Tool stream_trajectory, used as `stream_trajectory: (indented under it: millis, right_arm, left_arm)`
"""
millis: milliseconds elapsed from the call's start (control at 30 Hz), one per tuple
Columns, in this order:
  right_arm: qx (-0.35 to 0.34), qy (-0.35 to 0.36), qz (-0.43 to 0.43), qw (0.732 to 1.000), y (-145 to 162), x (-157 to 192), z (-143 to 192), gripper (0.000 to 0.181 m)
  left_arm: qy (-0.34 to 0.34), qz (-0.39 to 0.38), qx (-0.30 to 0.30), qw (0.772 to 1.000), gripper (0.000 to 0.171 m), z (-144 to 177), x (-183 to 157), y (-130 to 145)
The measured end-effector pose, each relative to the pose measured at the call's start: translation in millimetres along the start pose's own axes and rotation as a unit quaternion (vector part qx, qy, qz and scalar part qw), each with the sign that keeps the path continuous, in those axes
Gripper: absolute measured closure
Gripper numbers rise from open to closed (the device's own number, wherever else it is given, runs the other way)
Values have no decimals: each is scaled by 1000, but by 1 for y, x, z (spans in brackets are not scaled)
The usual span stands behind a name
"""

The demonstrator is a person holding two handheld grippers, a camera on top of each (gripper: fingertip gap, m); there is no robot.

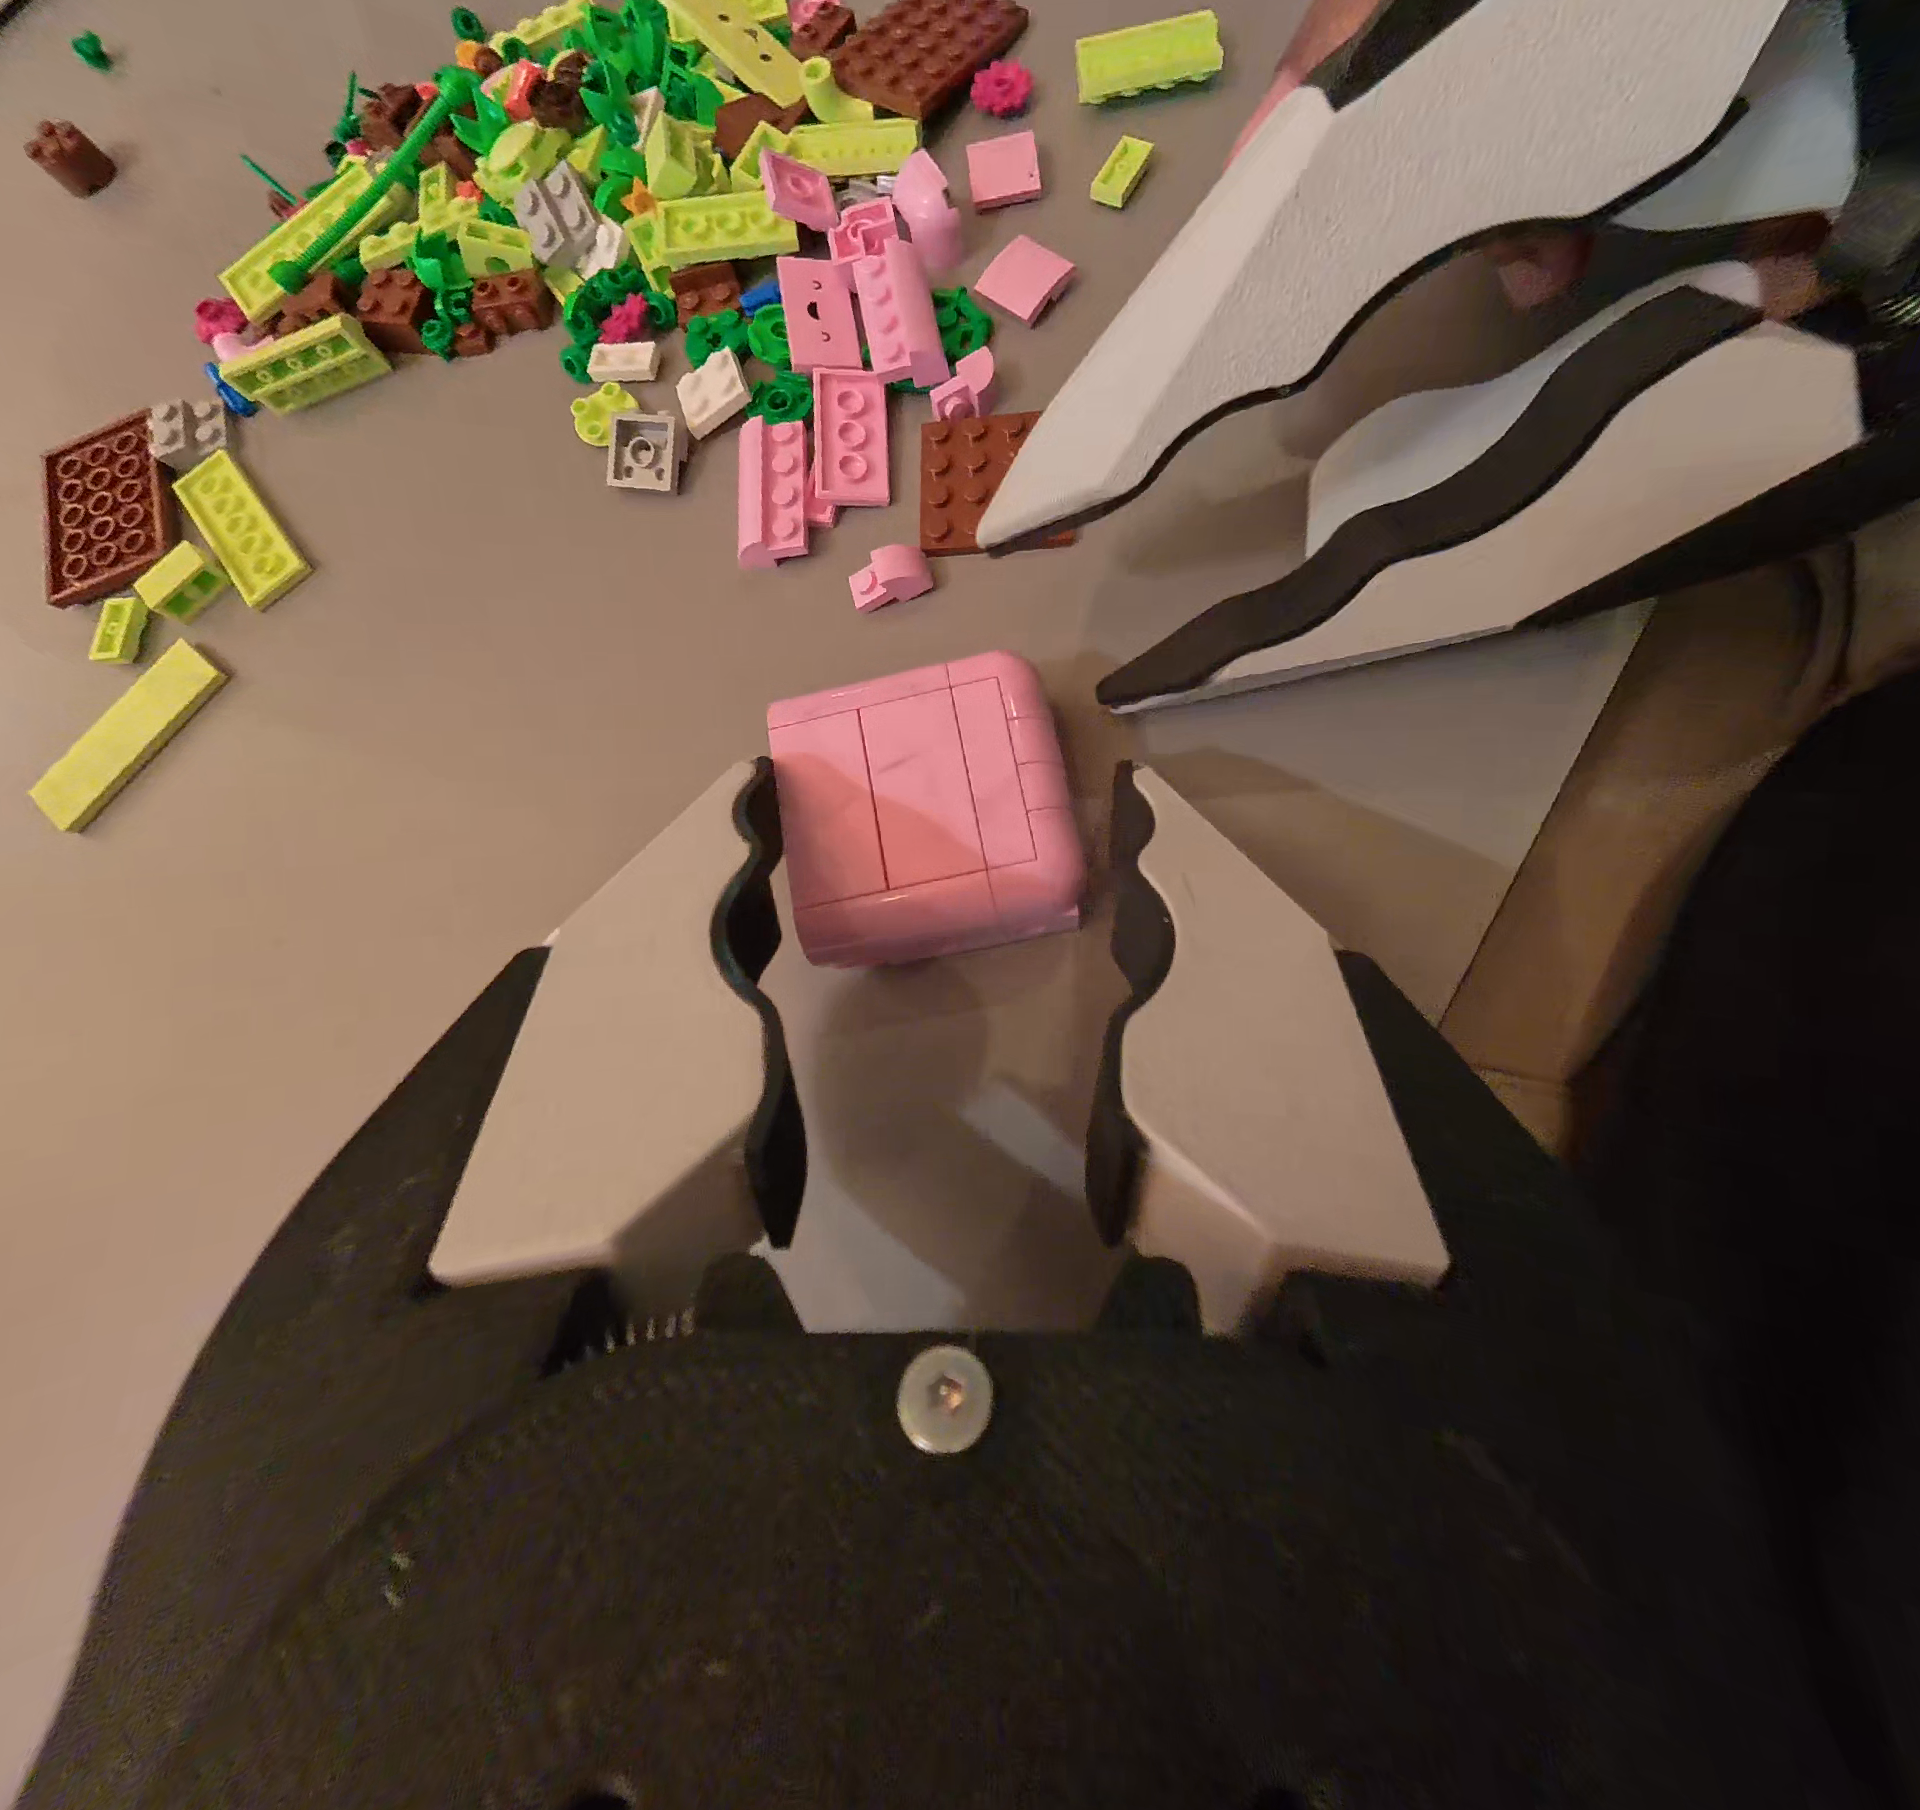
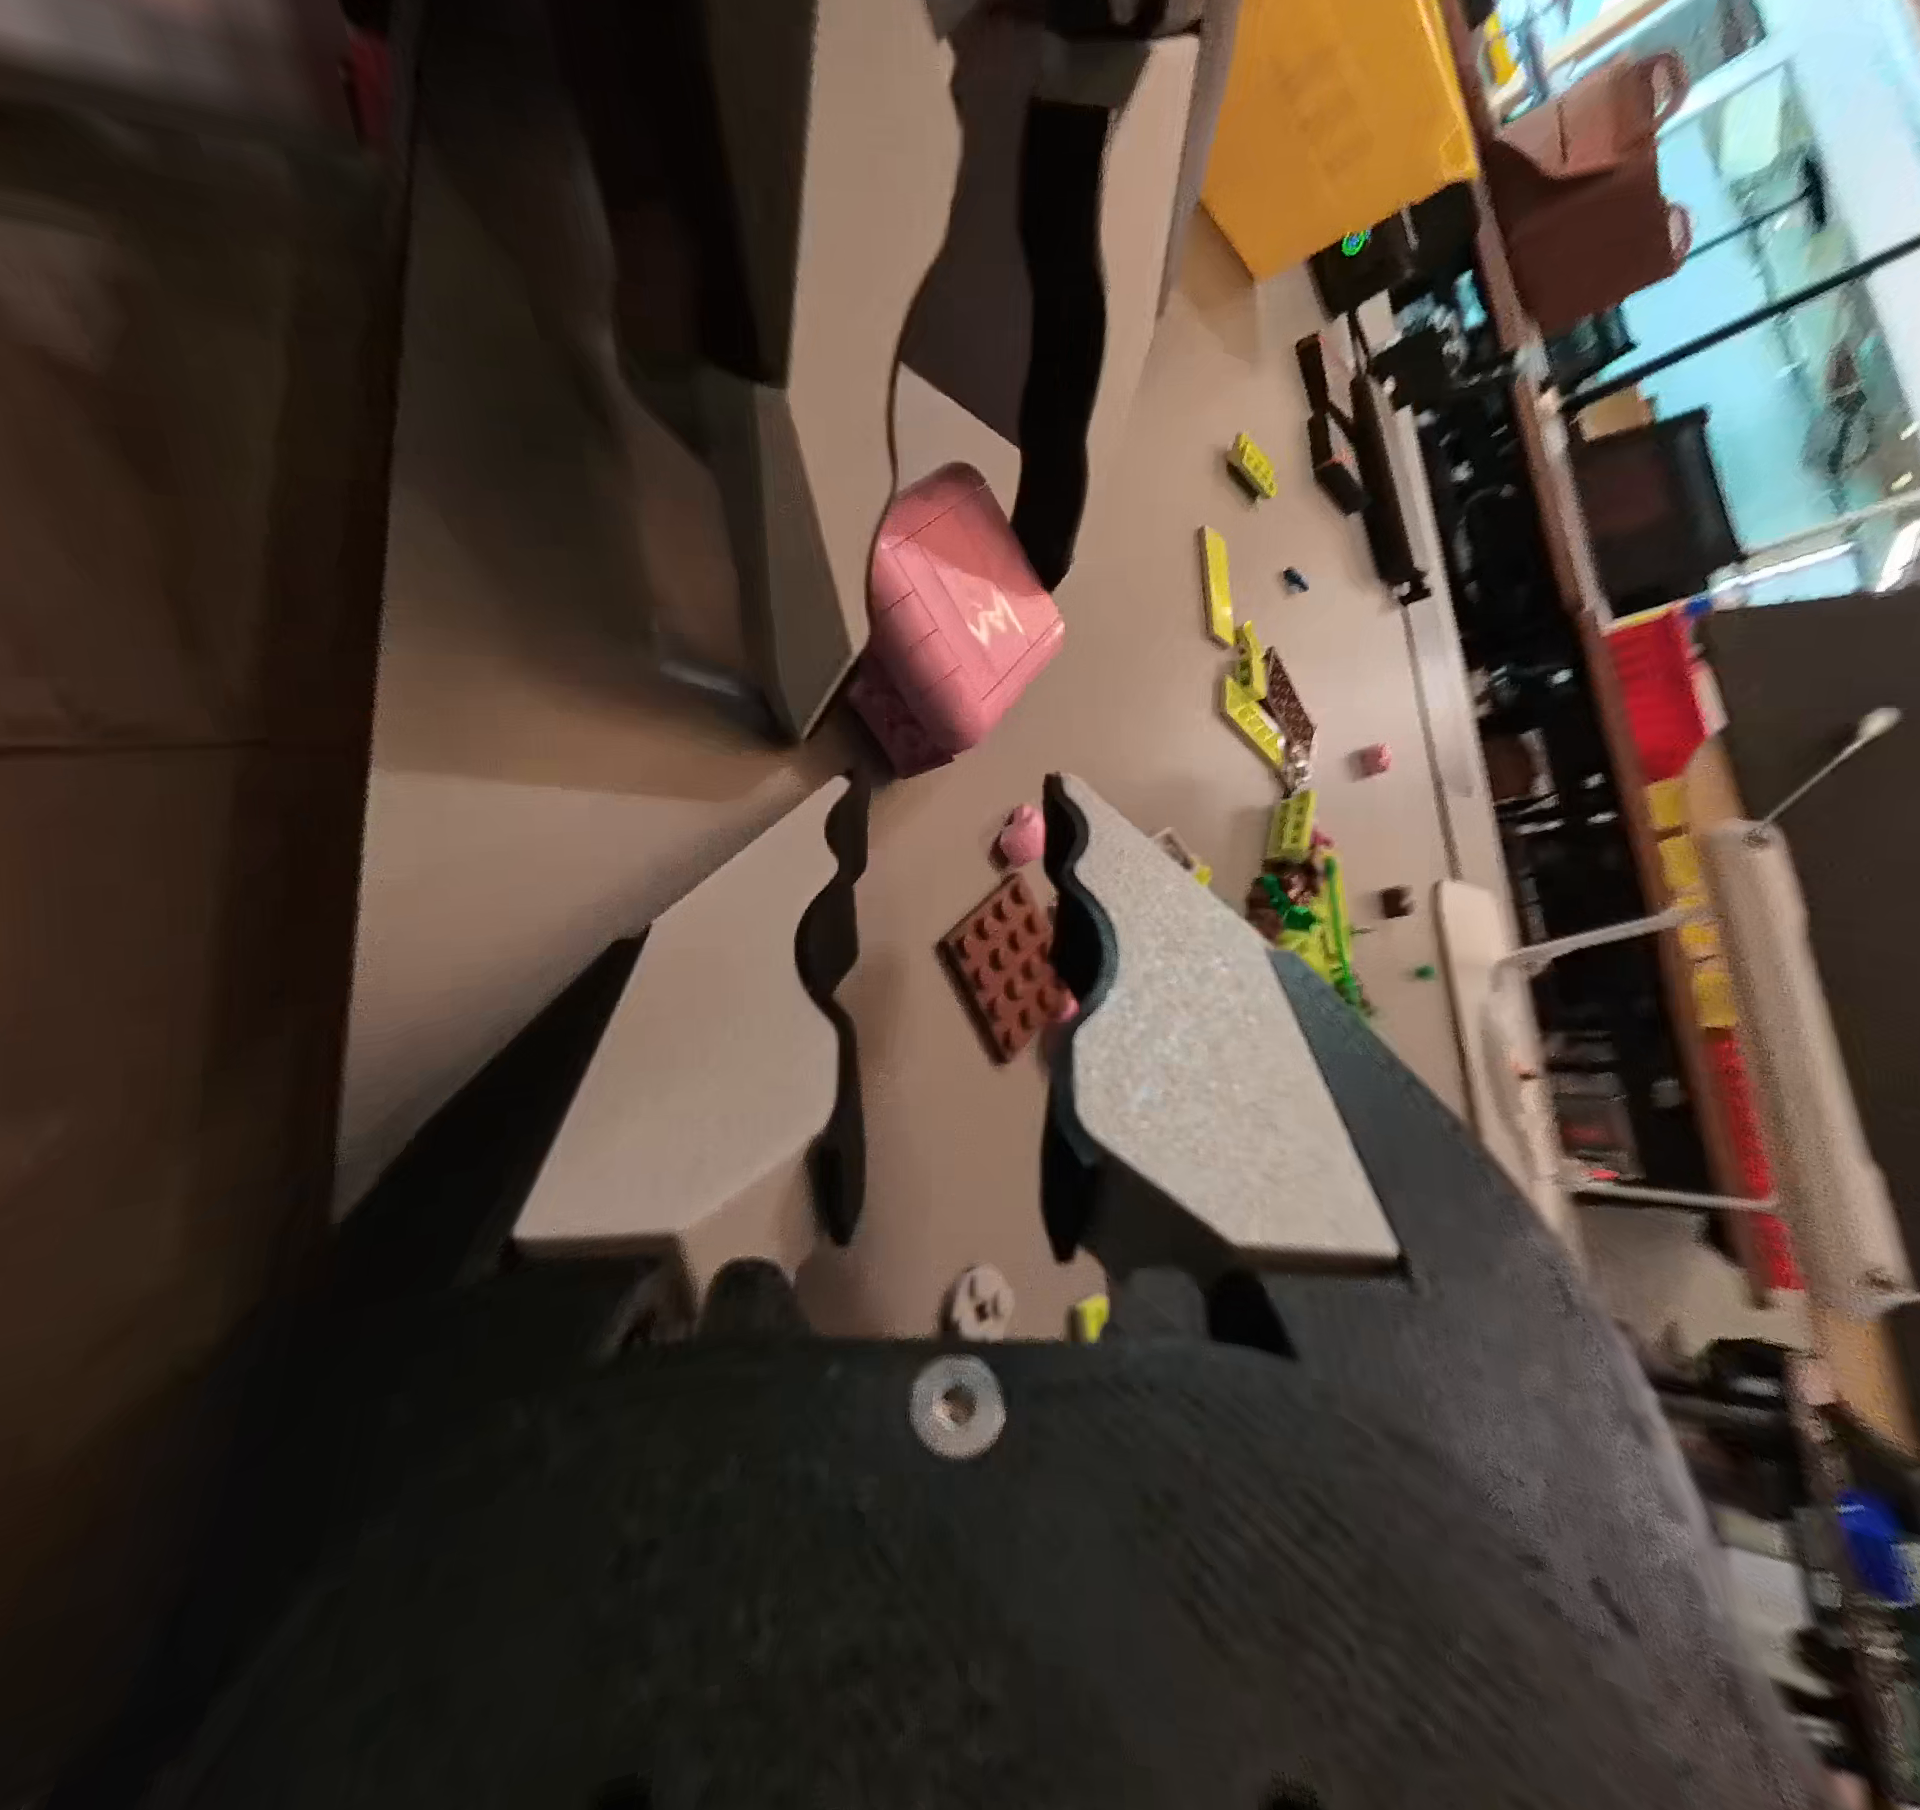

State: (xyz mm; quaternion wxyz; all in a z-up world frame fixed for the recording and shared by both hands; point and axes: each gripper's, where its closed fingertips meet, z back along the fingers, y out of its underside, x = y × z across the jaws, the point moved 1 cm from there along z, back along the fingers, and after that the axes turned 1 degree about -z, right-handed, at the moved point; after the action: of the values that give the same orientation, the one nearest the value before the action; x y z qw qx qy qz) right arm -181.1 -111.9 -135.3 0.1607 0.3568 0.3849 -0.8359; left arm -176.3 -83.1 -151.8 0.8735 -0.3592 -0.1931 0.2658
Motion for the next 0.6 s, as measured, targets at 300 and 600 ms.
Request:
stream_trajectory:
  millis: [300,600]
  right_arm:
    - [-30,20,151,988,-10,-2,-10,152]
    - [-10,51,260,964,-10,7,-13,168]
  left_arm:
    - [20,-3,0,1000,115,-1,1,1]
    - [32,2,0,999,115,-1,3,2]
